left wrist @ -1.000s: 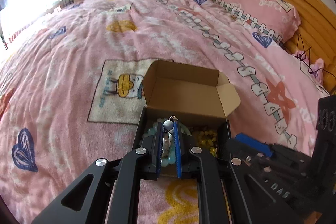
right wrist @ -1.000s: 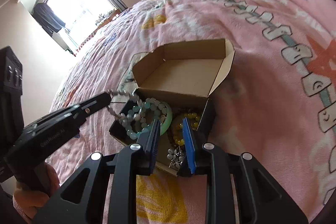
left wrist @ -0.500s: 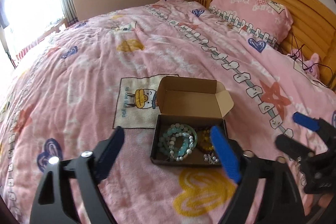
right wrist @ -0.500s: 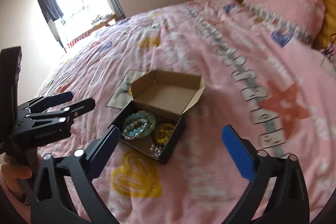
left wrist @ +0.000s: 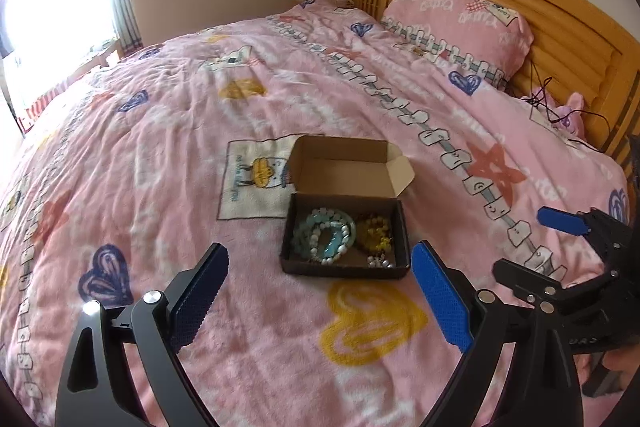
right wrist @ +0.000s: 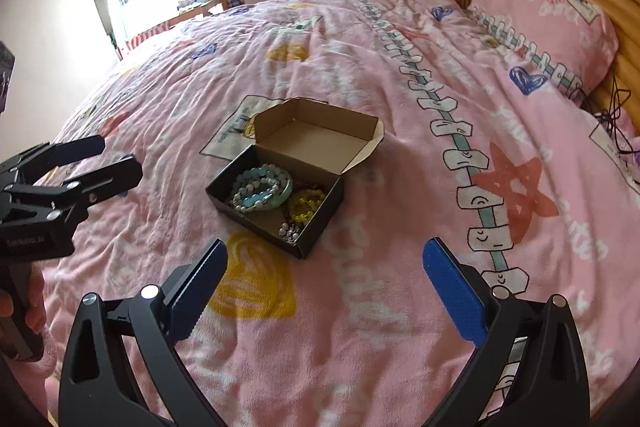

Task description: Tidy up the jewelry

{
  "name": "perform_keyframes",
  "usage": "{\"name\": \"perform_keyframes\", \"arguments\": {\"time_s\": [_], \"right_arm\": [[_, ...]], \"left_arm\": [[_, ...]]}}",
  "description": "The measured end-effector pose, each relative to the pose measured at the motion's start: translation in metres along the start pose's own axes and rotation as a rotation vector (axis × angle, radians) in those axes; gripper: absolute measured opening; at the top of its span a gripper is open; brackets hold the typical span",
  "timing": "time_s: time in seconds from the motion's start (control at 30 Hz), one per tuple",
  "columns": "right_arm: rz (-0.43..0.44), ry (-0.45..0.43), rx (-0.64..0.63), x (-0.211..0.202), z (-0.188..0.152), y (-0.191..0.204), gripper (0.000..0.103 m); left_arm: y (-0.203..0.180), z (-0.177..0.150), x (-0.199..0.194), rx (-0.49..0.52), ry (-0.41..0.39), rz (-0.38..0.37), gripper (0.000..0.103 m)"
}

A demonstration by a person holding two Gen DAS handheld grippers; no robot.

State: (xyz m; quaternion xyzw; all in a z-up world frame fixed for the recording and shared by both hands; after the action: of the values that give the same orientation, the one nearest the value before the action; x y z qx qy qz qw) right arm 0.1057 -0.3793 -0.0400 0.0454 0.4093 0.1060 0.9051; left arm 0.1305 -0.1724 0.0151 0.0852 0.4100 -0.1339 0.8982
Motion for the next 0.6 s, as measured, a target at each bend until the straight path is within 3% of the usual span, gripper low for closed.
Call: {"name": "perform_keyframes", "arguments": {"time_s": [0.27,0.6], "right_arm": [[-0.021,-0.047,-0.002,-0.028,0.000,0.005,0.096],[0.027,-0.059,-0.042,-0.045,-0.002,0.018,0.096]], "left_arm": [[0.004,-0.003,-0.013,-0.003,-0.026,0.019,0.091],[-0.005,-0.004,-0.018,0.010,-0.028,0.000,0.091]]}}
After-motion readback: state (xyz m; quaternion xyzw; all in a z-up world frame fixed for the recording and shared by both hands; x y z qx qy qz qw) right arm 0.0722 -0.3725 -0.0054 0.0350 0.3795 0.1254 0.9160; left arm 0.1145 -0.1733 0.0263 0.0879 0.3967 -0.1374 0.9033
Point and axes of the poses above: each gripper's, at about its wrist camera, not at the fingertips, and x roughly the way its jaws point, y to its left, z to its top, the point moved 5 cm from there along x, roughly the way its jaws point, and after that the axes turned 3 degrees about z, right-handed, at the moved point
